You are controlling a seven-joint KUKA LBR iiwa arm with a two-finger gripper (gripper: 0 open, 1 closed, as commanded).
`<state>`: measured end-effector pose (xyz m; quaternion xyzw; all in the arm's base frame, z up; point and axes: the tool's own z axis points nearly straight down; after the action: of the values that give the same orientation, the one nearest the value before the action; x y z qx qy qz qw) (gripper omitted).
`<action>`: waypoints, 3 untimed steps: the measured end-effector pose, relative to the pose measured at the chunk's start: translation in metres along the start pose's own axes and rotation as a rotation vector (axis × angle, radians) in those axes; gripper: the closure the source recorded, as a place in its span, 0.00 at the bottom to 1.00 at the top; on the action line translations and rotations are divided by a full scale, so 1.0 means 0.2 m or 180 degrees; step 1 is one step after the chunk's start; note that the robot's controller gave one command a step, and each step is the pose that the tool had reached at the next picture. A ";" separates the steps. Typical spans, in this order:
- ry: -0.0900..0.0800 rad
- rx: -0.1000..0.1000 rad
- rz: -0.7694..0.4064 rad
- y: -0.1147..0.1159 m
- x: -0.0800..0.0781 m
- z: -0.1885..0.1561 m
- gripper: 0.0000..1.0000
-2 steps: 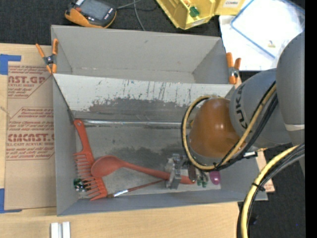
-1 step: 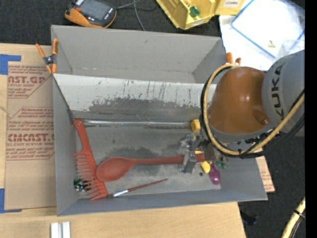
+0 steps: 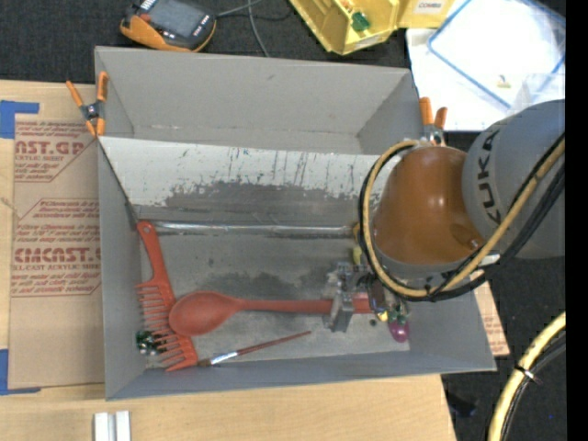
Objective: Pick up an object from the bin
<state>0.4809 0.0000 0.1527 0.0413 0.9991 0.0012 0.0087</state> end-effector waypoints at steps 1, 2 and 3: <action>-0.0010 -0.0006 -0.0003 0.01 0.00 -0.15 1.00; -0.0003 0.0000 0.0001 0.00 0.00 -0.08 1.00; 0.0014 0.0001 0.0001 0.00 0.01 -0.04 1.00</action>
Offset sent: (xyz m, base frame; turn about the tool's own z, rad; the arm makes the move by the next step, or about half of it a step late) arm -0.0033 -0.0001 -0.0108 0.0013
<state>0.4793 0.0004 0.1599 0.0416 0.9991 0.0012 0.0065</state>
